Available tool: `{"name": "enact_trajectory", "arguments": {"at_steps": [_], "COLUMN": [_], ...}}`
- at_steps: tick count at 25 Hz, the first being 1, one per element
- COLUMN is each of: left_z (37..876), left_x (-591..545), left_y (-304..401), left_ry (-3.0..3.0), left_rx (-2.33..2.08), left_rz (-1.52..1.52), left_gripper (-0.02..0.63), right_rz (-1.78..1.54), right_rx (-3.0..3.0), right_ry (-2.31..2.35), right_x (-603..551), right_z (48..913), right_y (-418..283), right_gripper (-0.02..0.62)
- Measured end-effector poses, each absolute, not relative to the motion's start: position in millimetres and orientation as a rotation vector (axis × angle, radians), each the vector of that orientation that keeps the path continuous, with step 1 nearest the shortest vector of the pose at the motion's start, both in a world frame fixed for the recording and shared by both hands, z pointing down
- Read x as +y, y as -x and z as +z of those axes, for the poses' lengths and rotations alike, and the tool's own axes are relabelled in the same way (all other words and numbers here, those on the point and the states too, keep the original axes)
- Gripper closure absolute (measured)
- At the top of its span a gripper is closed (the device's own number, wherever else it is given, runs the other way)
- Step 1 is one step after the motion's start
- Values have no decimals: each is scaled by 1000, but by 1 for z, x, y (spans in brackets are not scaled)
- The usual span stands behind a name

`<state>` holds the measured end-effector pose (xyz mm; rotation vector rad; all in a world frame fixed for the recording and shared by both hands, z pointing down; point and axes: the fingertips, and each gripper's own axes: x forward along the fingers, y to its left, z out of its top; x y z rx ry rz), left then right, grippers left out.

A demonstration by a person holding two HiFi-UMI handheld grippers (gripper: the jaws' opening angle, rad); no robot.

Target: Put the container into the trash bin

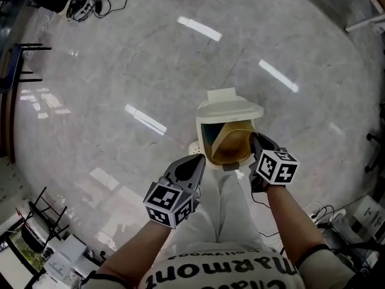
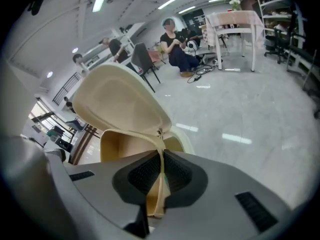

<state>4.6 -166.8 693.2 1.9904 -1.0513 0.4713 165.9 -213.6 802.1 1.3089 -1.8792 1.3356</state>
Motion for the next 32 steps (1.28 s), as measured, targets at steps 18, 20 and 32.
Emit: {"name": "enact_trajectory", "arguments": {"at_steps": [18,20,32], "left_z": [778,783,797], "left_x": [-158,-158,-165], "left_y": [-4,-3,14], "left_ry": [-2089,-2088,-2042], "left_rx": [-869,-868,-912], "left_rz": [587,596,562], "left_gripper": [611,611,612], "right_rz": [1313,1280,1228], "right_rx": [-1564,-1567,-1479], "right_ry": [-1332,-1294,-1266], "right_x": [-191,-195,-201], "right_z": [904,909,934], "right_y": [-143,-138,-132], "right_gripper": [580,580,580]}}
